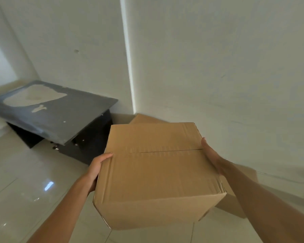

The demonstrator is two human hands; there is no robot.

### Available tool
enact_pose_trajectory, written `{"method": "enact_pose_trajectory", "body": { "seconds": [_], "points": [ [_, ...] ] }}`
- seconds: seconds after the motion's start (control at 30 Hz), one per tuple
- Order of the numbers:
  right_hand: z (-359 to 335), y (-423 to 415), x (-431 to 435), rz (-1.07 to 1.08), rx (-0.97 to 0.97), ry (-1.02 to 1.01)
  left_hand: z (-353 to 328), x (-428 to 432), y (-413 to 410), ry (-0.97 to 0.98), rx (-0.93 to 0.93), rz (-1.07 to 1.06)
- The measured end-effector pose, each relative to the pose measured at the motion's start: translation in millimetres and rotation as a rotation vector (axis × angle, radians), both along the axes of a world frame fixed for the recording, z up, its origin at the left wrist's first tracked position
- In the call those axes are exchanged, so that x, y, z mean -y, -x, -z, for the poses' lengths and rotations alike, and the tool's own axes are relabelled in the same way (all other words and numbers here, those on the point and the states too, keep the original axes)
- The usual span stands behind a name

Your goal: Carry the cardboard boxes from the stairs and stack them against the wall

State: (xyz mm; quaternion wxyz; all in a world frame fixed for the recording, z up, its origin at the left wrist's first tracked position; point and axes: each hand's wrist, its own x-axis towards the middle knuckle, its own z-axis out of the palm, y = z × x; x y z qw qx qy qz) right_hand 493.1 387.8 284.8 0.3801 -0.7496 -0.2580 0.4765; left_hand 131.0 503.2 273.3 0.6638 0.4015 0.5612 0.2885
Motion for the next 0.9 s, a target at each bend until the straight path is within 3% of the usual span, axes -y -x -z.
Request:
{"method": "enact_pose_trajectory", "body": {
  "seconds": [0.3,0.63,0.9],
  "points": [
    [17.6,-94.7,32.9,0.145,-0.093,0.12,11.1,-16.0,-115.4,0.101,-0.021,0.175],
    [39.8,-165.0,-8.5,0.343,-0.01,0.203,44.1,-103.1,-219.8,0.256,-0.102,0.369],
    [75.7,-225.7,-43.3,0.539,0.051,0.18,67.1,-169.1,-306.6,0.22,-0.144,0.496]
  ]
}}
